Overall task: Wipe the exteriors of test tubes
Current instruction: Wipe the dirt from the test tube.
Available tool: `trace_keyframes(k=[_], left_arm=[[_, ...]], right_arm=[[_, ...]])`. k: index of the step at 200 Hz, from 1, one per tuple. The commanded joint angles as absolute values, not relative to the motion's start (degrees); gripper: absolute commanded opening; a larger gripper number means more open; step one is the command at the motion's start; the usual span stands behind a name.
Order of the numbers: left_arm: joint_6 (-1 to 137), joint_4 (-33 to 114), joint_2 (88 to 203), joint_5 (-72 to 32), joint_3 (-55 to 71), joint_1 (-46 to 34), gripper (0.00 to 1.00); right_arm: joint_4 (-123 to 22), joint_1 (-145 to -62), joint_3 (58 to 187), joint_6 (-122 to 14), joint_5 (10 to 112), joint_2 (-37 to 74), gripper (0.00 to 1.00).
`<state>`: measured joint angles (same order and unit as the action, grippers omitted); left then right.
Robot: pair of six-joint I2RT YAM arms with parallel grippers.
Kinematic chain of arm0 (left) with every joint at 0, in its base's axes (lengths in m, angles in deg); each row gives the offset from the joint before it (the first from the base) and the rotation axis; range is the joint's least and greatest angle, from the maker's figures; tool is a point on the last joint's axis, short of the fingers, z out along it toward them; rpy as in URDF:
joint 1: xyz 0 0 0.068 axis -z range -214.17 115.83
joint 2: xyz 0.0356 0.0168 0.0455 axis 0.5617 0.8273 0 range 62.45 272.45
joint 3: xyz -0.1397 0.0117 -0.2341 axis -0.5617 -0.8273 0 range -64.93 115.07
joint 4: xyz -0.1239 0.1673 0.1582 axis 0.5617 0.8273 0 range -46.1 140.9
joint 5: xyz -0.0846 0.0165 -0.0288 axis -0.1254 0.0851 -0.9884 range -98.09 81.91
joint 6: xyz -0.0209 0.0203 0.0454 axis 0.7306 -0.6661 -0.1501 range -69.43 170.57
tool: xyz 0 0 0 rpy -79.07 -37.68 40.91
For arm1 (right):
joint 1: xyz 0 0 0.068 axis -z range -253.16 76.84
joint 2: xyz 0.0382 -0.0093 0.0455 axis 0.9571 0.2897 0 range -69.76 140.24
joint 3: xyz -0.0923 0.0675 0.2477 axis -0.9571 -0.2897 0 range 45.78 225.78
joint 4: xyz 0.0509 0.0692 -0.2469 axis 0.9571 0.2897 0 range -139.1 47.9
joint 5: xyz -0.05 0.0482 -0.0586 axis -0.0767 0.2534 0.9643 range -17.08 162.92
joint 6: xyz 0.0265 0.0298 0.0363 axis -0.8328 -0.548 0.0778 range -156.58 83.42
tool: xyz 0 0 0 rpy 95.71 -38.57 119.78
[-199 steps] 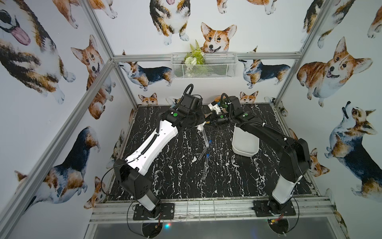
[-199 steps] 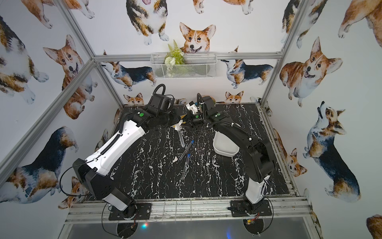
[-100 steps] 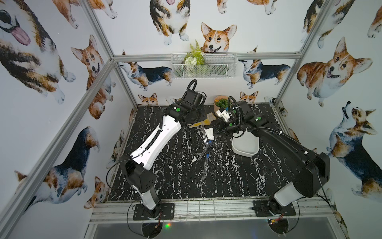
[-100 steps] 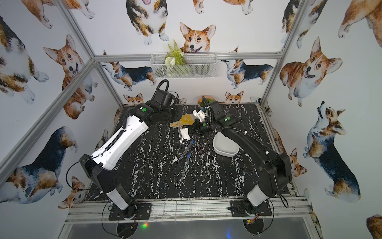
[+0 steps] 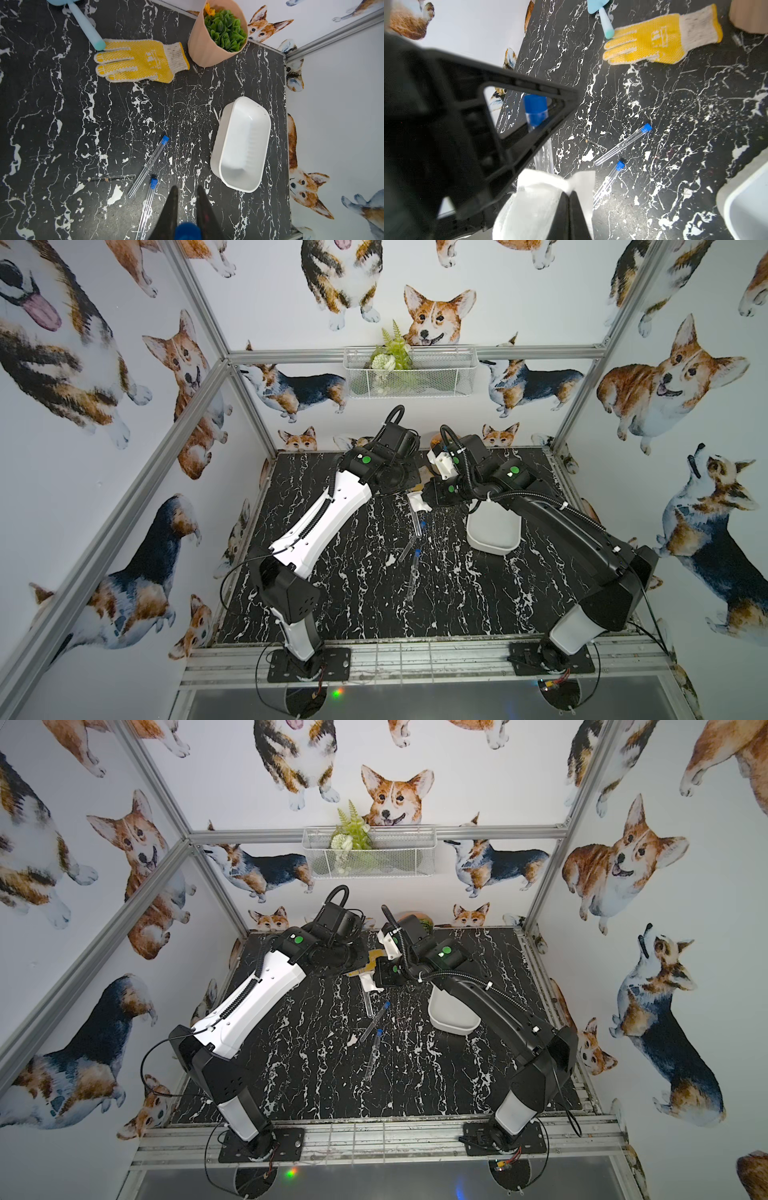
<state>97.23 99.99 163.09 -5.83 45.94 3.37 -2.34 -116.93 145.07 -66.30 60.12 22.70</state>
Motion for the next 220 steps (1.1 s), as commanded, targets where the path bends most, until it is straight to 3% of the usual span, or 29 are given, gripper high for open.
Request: trace_keyframes(k=[1, 93, 155, 220], left_arm=[[104.49, 102.38, 164.08, -7.06, 47.67, 3.44, 0.1], [111.32, 112.06, 169.41, -8.22, 57.28, 2.71, 0.1], [110.58, 111.97, 169.84, -8.79, 57.37, 2.19, 0.1], [112.84, 110.37, 167.58, -11.15, 54.44, 2.21, 0.1]], right_arm=[[-7.35, -118.29, 143.44, -62.05, 67.09, 20.9, 0.0], [-18.0, -126.15, 133.28, -51.67, 81.75, 16.14, 0.0], [-17.99, -126.34, 128.05, -52.03, 82.57, 11.45, 0.0], [-22.54, -126.34, 133.59, -50.07, 84.09, 17.75, 0.0]])
